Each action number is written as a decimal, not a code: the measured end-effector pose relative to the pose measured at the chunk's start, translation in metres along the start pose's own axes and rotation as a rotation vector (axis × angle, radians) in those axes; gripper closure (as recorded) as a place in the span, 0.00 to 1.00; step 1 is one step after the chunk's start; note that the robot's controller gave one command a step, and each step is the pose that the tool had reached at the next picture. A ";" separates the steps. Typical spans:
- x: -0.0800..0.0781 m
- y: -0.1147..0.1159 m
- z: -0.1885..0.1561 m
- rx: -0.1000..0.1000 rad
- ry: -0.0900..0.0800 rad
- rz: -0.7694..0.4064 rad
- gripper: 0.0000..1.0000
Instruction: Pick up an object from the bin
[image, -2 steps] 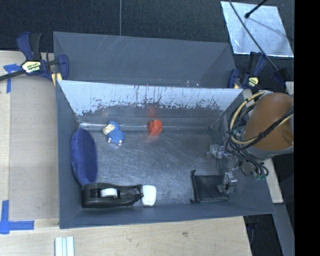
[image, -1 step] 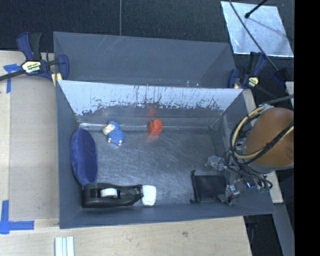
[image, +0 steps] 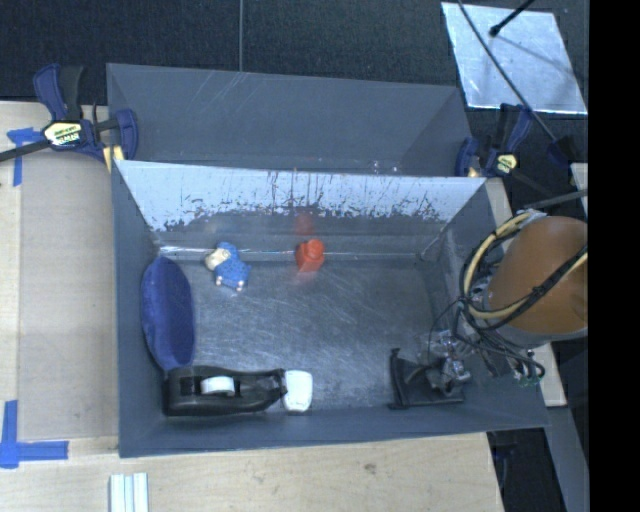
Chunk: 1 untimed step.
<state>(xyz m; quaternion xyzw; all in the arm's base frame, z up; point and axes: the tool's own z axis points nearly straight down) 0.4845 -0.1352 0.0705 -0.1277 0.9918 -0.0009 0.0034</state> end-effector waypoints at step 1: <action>-0.022 -0.002 -0.156 0.004 -0.005 -0.067 1.00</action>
Offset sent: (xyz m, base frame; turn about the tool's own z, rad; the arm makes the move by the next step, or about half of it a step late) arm 0.0176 0.0037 0.1514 -0.0687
